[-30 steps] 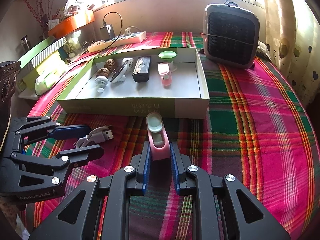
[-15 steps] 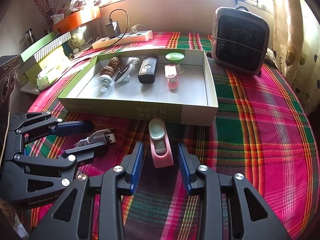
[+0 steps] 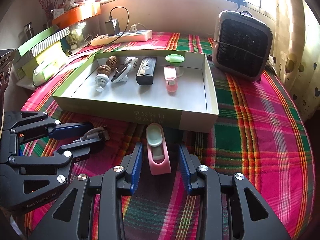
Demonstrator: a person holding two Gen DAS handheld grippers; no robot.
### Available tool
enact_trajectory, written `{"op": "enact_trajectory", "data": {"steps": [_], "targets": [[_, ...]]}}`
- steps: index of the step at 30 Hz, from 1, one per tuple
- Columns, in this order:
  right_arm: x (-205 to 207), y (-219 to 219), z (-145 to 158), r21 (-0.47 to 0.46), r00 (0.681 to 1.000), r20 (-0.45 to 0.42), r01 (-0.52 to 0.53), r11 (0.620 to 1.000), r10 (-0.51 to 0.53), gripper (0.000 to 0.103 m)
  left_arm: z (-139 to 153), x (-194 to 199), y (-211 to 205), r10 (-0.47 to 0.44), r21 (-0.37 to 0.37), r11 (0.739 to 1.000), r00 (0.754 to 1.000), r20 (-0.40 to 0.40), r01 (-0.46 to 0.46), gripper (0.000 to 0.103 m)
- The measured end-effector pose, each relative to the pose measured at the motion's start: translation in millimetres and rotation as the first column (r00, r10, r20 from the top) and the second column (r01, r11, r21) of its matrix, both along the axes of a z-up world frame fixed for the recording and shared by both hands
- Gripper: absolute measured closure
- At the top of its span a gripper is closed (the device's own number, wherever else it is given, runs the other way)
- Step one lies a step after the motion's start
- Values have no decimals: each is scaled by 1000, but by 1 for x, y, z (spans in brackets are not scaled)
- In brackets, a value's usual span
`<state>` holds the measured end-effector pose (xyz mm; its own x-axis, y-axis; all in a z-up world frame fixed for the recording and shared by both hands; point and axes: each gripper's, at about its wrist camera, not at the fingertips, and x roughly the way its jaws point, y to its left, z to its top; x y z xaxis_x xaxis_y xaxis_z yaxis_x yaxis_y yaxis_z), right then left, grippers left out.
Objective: Organize objects
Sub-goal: 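Close the left gripper on the white USB cable while the right gripper holds the pink holder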
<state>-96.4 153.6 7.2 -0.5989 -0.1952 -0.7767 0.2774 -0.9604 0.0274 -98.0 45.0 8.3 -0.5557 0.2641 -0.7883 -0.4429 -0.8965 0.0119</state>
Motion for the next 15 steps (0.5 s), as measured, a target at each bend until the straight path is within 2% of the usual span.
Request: {"op": "enact_trajectory", "data": {"steps": [7, 9, 15], "targets": [[0, 3, 1, -8, 1000, -1, 12, 1000, -12, 79, 0, -1, 1, 2, 9, 1000, 1000, 1, -2, 85], [0, 3, 1, -9, 1000, 0, 10, 1000, -10, 85, 0, -2, 0, 5, 14, 1000, 1000, 2, -5, 85], [-1, 3, 1, -12, 1000, 0, 8, 1000, -8, 85, 0, -2, -1, 9, 27, 1000, 1000, 6, -9, 85]]}}
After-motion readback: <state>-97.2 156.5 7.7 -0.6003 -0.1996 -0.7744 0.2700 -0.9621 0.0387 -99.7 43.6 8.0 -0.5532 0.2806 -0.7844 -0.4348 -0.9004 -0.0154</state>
